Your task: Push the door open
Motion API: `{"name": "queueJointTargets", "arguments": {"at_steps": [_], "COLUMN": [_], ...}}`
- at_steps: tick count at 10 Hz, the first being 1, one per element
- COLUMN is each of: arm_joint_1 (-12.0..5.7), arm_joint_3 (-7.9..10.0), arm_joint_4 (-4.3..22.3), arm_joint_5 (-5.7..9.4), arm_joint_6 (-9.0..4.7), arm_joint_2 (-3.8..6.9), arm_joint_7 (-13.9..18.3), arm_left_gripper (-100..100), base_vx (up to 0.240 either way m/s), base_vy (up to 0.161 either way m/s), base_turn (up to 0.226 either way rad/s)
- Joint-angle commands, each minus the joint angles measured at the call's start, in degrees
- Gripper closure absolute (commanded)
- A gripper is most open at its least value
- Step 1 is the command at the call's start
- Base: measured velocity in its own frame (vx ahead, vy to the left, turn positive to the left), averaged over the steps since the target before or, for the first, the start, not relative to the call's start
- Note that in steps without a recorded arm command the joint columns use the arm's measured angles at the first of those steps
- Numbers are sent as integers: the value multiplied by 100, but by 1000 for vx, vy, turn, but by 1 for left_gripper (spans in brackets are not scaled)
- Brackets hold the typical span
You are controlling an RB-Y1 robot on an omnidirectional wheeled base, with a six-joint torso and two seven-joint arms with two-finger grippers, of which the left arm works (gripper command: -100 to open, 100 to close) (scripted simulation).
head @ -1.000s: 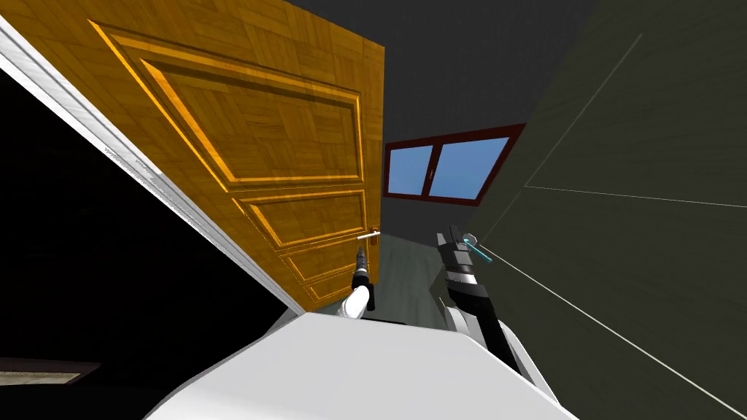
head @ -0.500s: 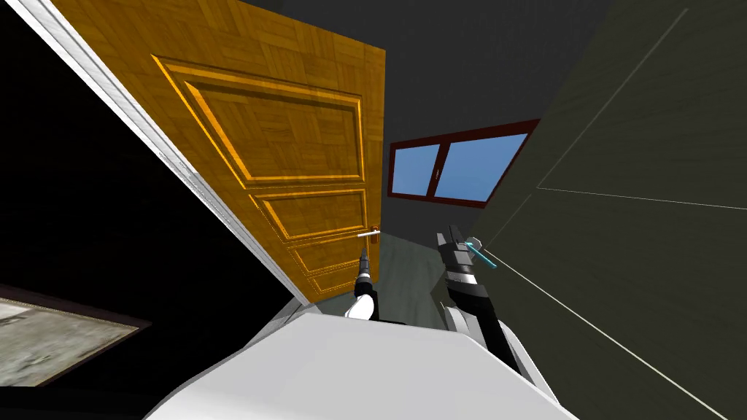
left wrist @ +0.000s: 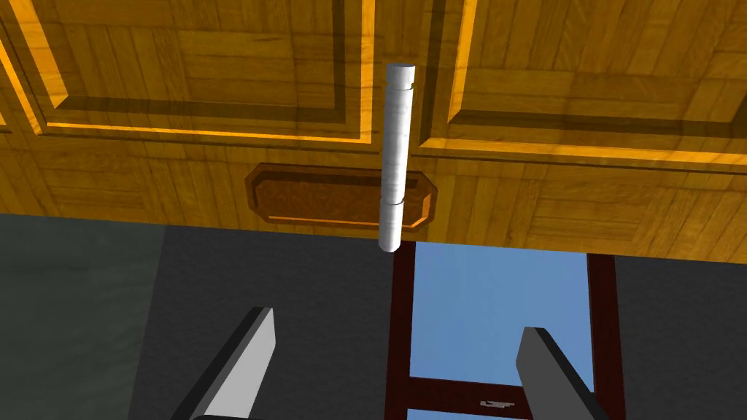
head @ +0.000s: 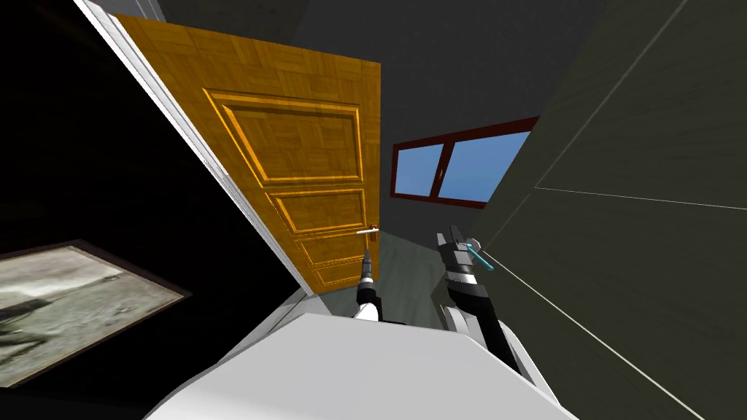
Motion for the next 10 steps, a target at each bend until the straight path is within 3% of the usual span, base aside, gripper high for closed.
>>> {"name": "queueJointTargets", "arguments": {"at_steps": [1,5,10], "arm_joint_1": [-45,-192,-385], "arm_joint_3": [41,174,350], "arm_joint_4": [23,95,191], "arm_joint_5": [26,111,222], "arm_joint_6": [-23,-96,-193], "arm_joint_2": [57,141,70], "arm_joint_7": [0,-1,-2], "arm_left_gripper": [-100,-100,-100], "base_vx": [127,246,254], "base_vy": [-13,16,29], "base_turn": [-23,-11,-16]}}
